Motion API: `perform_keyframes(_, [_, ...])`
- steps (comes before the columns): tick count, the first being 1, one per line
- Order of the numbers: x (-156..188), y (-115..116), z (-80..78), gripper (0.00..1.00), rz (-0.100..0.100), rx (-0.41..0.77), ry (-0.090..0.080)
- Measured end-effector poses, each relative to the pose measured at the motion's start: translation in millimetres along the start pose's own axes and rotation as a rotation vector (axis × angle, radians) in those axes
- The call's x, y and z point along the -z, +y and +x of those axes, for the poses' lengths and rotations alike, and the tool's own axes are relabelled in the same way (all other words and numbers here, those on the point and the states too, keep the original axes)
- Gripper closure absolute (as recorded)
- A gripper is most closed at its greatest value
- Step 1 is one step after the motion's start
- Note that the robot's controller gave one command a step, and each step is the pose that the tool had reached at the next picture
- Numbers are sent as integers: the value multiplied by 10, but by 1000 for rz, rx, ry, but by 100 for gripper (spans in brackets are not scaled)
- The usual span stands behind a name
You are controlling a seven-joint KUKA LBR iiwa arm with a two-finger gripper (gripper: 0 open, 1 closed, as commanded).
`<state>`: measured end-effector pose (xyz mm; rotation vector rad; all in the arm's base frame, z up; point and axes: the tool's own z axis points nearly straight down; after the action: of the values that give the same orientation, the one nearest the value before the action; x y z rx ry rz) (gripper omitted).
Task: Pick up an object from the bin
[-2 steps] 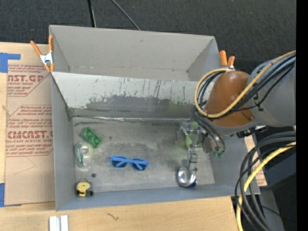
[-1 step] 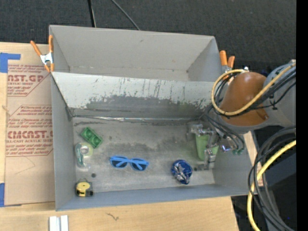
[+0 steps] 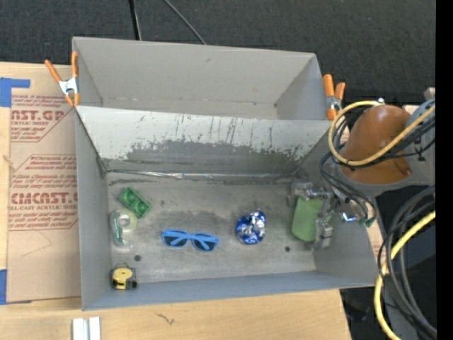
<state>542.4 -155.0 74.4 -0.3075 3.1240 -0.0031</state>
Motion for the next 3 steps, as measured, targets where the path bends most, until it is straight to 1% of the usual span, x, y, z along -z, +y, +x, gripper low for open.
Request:
perform_keyframes(1, [-46, 120, -390, 0, -3, -77, -2])
perform_keyframes(2, [-42, 110, -379, 100, -3, -78, 0])
perform_keyframes(3, [1117, 289, -323, 100, 1, -15, -7])
